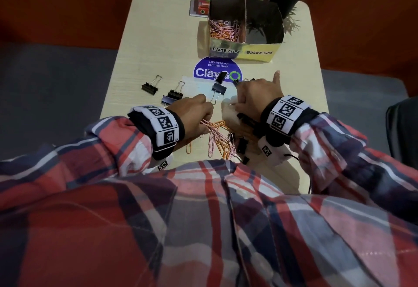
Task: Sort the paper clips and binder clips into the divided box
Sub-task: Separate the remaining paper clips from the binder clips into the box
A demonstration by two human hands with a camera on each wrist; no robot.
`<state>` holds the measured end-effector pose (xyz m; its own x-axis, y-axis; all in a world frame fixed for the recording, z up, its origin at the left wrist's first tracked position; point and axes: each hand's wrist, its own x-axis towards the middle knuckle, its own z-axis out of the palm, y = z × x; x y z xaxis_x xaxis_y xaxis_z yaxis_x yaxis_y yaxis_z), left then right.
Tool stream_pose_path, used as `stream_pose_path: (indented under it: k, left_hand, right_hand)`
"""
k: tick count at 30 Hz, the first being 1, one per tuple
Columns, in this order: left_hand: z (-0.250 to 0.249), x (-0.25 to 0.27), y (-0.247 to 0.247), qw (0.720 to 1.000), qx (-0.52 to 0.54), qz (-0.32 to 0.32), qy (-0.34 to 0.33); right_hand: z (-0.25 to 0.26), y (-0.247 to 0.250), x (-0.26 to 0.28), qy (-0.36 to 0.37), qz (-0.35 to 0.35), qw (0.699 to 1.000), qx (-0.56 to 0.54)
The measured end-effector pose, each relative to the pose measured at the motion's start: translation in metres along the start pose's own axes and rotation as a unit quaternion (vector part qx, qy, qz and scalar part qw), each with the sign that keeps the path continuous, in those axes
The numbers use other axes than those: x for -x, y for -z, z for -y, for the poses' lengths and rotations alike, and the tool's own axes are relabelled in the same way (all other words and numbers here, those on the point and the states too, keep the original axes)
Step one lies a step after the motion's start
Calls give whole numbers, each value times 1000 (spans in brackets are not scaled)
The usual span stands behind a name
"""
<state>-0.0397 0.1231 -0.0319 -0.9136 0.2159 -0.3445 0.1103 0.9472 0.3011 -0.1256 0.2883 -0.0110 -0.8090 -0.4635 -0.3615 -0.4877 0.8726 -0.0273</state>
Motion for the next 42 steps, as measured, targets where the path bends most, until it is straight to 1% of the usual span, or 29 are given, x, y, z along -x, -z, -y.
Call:
stream_pose_path:
  k: [3, 8, 11, 14, 15, 17, 19, 21, 23, 25, 27, 30, 32, 33, 36, 37, 39, 42]
  left_hand:
    - [2, -2, 1, 1000, -18, 2, -8]
    - [3, -4, 3, 999, -34, 20, 0]
    - [5, -7, 3, 999, -11, 30, -2]
    - [6, -11, 4, 1000, 0, 22, -7]
    - [8, -13, 4, 1000, 0, 21, -5]
    - [12, -18, 7, 1000, 7, 25, 8]
    - [17, -26, 14, 999, 26, 32, 18]
    - [18, -37, 32, 998, 46, 31, 15]
    - [16, -49, 58, 998, 65, 0, 9]
    - [13, -66, 85, 996, 65, -54, 0]
    - [11, -88, 107, 993, 54, -104, -3]
    - [8, -126, 125, 990, 6, -142, 7]
    - [5, -146, 128, 988, -35, -153, 11]
    - [4, -154, 126, 987, -57, -147, 13]
    - [4, -169, 116, 987, -123, -105, 14]
    - [5, -170, 113, 986, -136, -99, 12]
    - [9, -171, 108, 984, -127, -124, 6]
    - [14, -158, 106, 975, -76, -207, -16]
  right_hand:
    - [-9, 4, -5, -13, -8, 999, 42]
    - [-14, 7, -7, 24, -1, 998, 58]
    - [-26, 7, -1, 22, -45, 999, -10]
    - [-50, 6, 17, 1, -107, 990, -90]
    - [-62, 4, 25, -14, -115, 987, -110]
    - [-84, -2, 39, -47, -109, 984, -136]
    - [-102, -14, 51, -76, -82, 984, -135]
    - [-109, -28, 62, -85, -66, 986, -131]
    - [-109, -37, 70, -76, -64, 985, -143]
    - [-104, -41, 72, -78, -73, 983, -146]
    - [-97, -39, 69, -87, -80, 985, -129]
    - [-87, -32, 59, -88, -56, 990, -94]
    - [-81, -27, 52, -83, -33, 993, -81]
    - [-78, -24, 49, -83, -22, 993, -80]
    - [-72, -20, 42, -85, 20, 994, -64]
    - [-72, -19, 42, -88, 33, 994, -55]
    - [-71, -19, 43, -94, 49, 994, -42]
    - [-68, -21, 44, -95, 49, 994, -16]
